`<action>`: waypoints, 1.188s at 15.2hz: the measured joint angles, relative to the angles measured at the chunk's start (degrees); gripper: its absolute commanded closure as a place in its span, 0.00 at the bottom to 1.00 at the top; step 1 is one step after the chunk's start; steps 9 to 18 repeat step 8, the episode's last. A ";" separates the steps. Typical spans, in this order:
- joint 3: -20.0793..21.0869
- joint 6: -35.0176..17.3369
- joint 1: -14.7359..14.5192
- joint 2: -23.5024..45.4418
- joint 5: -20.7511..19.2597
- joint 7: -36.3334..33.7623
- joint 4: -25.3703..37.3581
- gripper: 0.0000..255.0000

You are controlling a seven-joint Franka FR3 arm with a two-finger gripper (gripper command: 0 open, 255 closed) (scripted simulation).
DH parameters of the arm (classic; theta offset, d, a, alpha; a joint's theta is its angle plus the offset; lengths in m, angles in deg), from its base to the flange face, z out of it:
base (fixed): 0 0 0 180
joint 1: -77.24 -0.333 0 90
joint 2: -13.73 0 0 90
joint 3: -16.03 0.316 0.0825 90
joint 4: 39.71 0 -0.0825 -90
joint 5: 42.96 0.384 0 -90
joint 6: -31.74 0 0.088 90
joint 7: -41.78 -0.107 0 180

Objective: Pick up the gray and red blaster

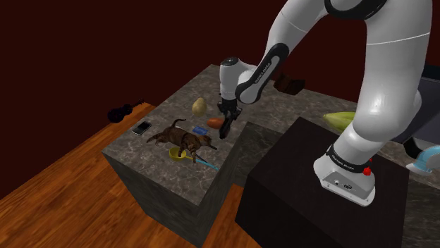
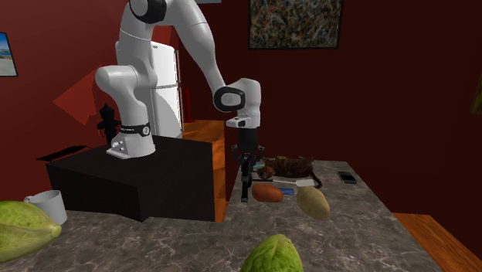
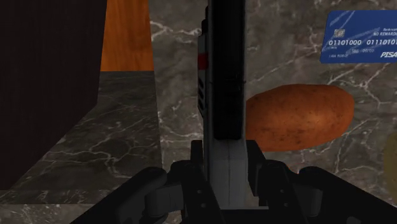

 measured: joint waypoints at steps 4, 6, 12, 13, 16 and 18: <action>1.65 2.05 1.08 -2.94 2.15 1.72 -0.79 1.00; 2.47 3.18 1.62 -4.47 3.33 2.69 -1.10 1.00; 3.06 4.02 2.20 -5.74 4.30 3.65 -1.41 1.00; 3.06 4.02 2.20 -5.74 4.30 3.65 -1.41 1.00; 3.06 4.02 2.20 -5.74 4.30 3.65 -1.41 1.00; 3.06 4.02 2.20 -5.74 4.30 3.65 -1.41 1.00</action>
